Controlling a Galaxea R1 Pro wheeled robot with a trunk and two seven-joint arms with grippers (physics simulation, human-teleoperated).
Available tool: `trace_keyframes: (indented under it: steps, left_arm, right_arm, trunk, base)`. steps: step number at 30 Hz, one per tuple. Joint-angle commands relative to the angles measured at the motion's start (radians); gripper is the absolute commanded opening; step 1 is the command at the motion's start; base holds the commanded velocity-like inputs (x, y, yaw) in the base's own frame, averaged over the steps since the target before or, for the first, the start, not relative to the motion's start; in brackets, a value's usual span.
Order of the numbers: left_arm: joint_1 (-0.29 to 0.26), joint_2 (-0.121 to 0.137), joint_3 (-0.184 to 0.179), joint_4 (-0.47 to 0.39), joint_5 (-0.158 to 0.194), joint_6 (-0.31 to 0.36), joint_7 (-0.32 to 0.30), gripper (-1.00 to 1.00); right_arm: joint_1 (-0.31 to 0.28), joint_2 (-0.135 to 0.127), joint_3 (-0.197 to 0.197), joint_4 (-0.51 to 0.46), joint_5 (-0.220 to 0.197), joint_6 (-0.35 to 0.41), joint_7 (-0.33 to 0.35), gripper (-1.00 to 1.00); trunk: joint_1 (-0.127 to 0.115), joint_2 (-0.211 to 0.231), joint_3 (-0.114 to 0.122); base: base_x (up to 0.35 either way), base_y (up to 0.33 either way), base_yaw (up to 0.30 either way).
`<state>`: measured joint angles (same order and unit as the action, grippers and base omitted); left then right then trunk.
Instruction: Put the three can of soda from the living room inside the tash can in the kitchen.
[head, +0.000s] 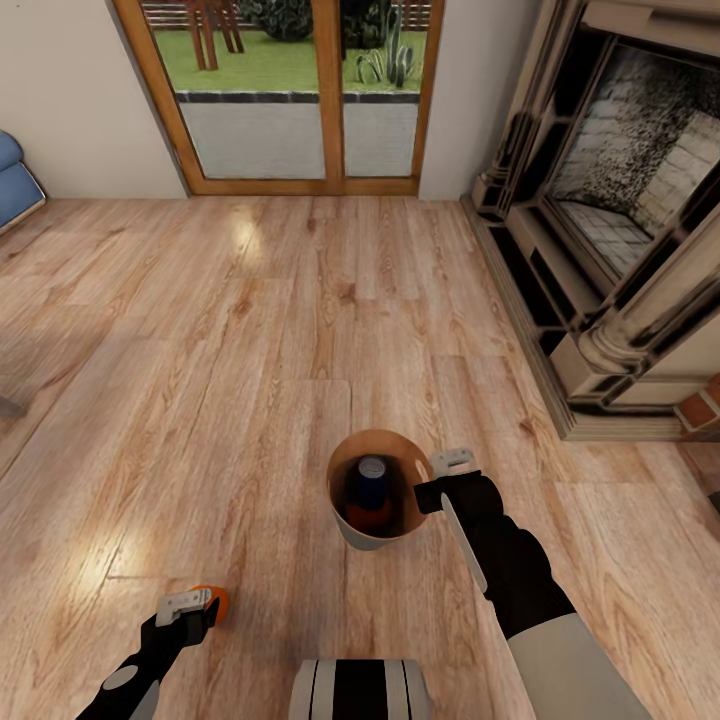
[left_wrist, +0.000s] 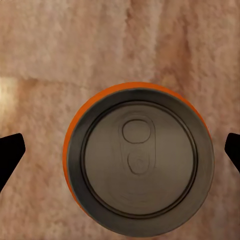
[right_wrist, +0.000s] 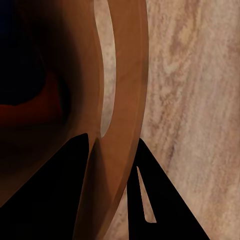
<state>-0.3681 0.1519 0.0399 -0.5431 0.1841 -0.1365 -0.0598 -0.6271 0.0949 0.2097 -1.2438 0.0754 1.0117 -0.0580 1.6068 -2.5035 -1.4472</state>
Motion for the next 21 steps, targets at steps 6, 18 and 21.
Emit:
trace_keyframes:
  steps: [6, 18, 21]
  left_arm:
    - [0.000, 0.000, 0.000, 0.000, 0.000, 0.000, 0.000, 1.00]
    - [0.000, 0.000, 0.000, 0.000, 0.000, 0.000, 0.000, 1.00]
    - [0.000, 0.000, 0.000, -0.001, 0.000, 0.000, 0.000, 1.00]
  right_arm:
    - [0.000, 0.000, 0.000, 0.000, -0.016, -0.001, 0.001, -1.00]
    - [0.000, 0.000, 0.000, 0.000, -0.016, -0.001, 0.001, -1.00]
    - [0.000, 0.000, 0.000, 0.000, -0.016, -0.001, 0.001, -1.00]
  trunk:
    - [0.000, 0.000, 0.000]
    - [0.000, 0.000, 0.000]
    - [0.000, 0.000, 0.000]
  base:
    - [0.000, 0.000, 0.000]
    - [0.000, -0.035, 0.000]
    - [0.000, -0.007, 0.000]
